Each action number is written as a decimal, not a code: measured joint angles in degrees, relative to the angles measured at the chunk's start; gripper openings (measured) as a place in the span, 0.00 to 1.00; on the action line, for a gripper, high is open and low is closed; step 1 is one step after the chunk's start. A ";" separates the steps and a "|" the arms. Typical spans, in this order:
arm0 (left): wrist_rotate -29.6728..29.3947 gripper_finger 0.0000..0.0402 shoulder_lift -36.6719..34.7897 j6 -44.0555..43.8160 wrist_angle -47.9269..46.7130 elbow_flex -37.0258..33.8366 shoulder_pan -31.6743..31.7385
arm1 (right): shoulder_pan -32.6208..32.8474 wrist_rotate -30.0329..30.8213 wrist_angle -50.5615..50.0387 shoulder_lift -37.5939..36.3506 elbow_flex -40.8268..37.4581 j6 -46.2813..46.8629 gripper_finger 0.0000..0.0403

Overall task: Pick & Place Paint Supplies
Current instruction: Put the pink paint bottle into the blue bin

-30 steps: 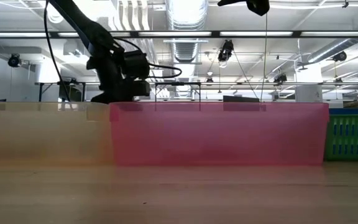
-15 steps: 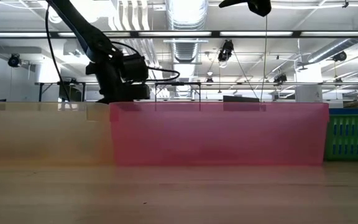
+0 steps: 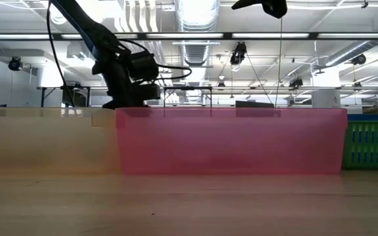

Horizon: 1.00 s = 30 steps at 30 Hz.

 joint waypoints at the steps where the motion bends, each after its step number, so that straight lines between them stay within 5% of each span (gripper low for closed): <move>1: 0.02 0.44 0.00 0.10 0.06 0.00 0.25 | 0.00 -0.02 0.03 0.00 -0.08 -0.01 0.46; 30: 5.40 0.44 6.99 3.89 7.36 0.13 2.10 | 0.26 -1.59 0.07 0.02 -2.46 3.50 0.46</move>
